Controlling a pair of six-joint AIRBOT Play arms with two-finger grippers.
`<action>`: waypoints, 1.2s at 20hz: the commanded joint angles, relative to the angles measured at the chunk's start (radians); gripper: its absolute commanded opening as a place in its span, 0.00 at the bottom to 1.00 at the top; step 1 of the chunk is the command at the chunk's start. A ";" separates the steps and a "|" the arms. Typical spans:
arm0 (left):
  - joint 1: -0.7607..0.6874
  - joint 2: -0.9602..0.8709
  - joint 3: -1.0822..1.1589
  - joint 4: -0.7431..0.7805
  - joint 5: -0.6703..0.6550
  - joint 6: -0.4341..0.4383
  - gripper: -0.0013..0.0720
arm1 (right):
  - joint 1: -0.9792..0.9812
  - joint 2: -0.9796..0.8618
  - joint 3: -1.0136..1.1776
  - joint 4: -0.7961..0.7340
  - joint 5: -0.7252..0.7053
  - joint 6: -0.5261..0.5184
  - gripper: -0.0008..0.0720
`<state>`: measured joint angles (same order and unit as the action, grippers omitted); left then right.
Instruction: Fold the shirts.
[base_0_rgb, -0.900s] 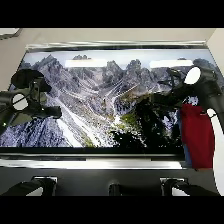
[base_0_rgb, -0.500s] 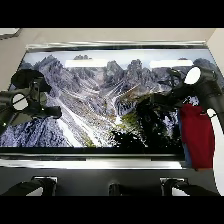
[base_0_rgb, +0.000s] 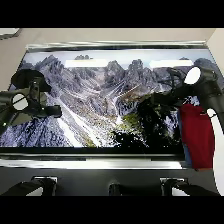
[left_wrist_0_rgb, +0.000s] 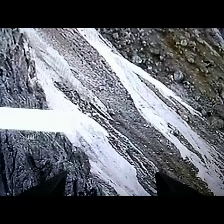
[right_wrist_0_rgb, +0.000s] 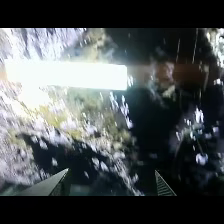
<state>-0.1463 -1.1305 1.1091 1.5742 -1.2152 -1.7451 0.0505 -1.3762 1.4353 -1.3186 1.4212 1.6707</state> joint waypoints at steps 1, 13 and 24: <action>0.000 -0.003 0.000 -0.005 0.099 -0.054 0.90 | 0.001 0.000 0.001 0.001 -0.123 0.009 0.86; 0.253 -0.133 0.262 -0.048 0.273 -0.073 1.00 | 0.001 -0.001 0.001 0.001 -0.343 0.006 0.97; 0.809 -0.584 0.473 -0.209 0.045 -0.102 1.00 | 0.001 -0.031 0.001 0.108 -0.133 -0.089 0.96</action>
<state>0.6060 -1.6352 1.5959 1.4296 -1.2388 -1.8519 0.0505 -1.4033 1.4353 -1.2430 1.2514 1.5963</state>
